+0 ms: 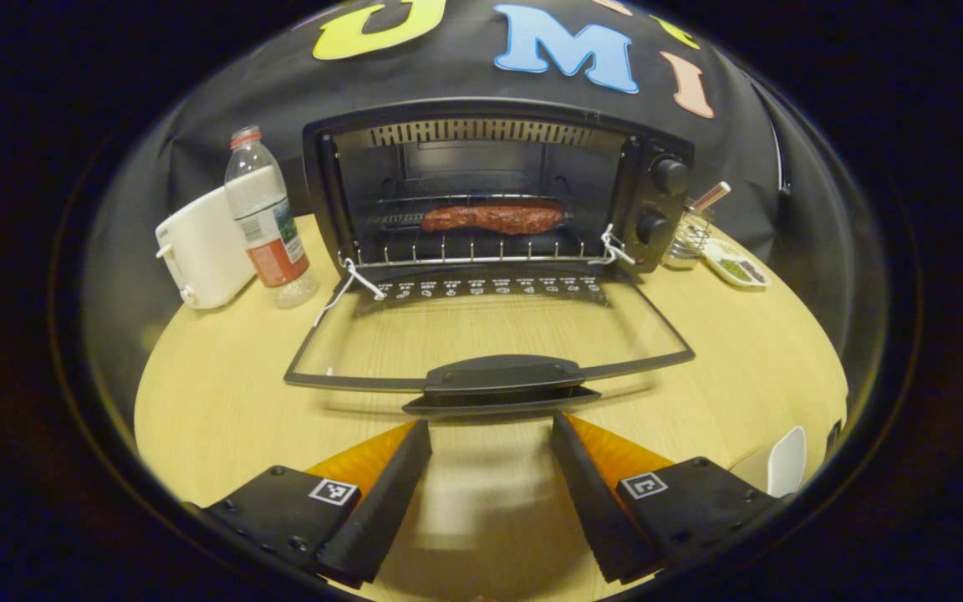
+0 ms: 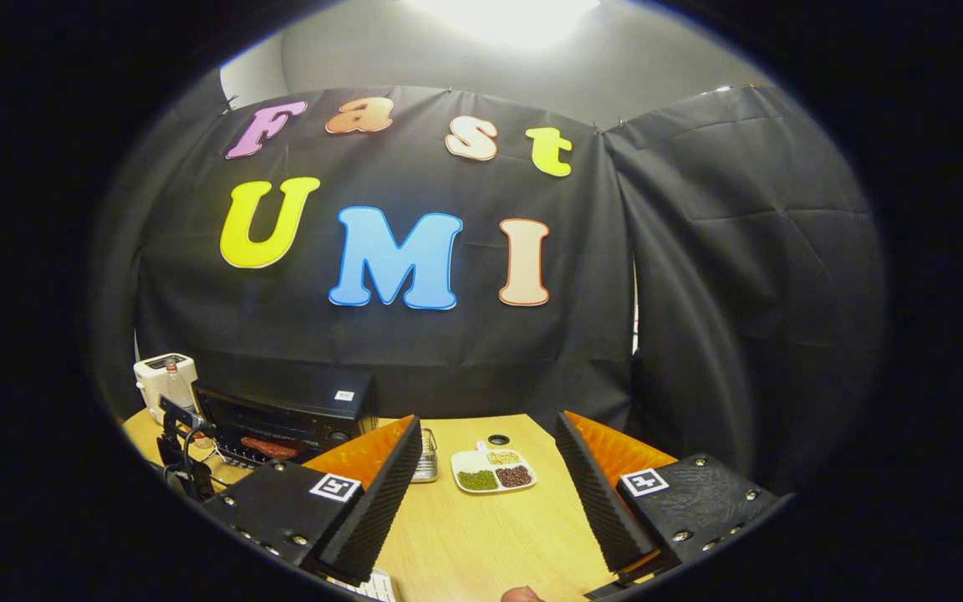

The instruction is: Open the electric oven with the left hand, put the food in, and close the electric oven.

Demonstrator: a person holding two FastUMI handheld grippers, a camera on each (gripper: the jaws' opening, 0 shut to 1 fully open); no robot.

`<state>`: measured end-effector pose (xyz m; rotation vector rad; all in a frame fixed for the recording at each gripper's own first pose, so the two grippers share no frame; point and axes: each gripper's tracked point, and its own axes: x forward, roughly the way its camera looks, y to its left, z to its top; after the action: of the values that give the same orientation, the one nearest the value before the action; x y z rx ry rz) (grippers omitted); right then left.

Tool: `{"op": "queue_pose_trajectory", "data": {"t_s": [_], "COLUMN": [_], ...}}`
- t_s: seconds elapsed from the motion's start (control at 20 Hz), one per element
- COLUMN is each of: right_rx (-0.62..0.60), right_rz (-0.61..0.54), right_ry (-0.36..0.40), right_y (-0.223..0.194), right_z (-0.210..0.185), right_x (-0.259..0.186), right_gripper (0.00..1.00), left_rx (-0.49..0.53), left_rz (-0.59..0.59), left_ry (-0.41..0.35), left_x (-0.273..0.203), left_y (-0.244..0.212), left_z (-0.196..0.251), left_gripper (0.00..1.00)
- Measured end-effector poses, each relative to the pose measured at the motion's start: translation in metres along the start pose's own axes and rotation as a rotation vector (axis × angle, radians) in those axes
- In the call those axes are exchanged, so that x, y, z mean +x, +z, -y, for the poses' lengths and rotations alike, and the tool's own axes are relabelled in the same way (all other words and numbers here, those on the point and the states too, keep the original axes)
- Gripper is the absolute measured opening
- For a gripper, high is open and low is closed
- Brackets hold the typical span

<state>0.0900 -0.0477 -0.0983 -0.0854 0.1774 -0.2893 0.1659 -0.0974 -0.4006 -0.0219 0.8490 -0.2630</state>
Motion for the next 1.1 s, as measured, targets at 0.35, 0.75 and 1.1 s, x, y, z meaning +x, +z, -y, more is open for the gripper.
{"op": "queue_pose_trajectory", "data": {"t_s": [0.35, 0.75, 1.1], "right_rx": [0.008, 0.017, 0.021], "right_rz": [-0.018, -0.015, -0.012], "right_ry": [-0.019, 0.045, 0.075], "right_y": [-0.005, -0.004, -0.003], "right_z": [0.01, -0.011, -0.021], "right_x": [-0.001, 0.003, 0.003], "right_gripper": [0.97, 0.98, 0.98], "left_rx": [0.02, 0.025, 0.031], "left_rz": [0.043, 0.144, 0.271], "left_ry": [0.04, 0.041, 0.041], "left_x": [-0.002, -0.026, -0.049], "left_y": [0.003, 0.025, 0.061], "left_z": [-0.001, -0.001, -0.002], "left_gripper": [0.98, 1.0, 1.0]}}
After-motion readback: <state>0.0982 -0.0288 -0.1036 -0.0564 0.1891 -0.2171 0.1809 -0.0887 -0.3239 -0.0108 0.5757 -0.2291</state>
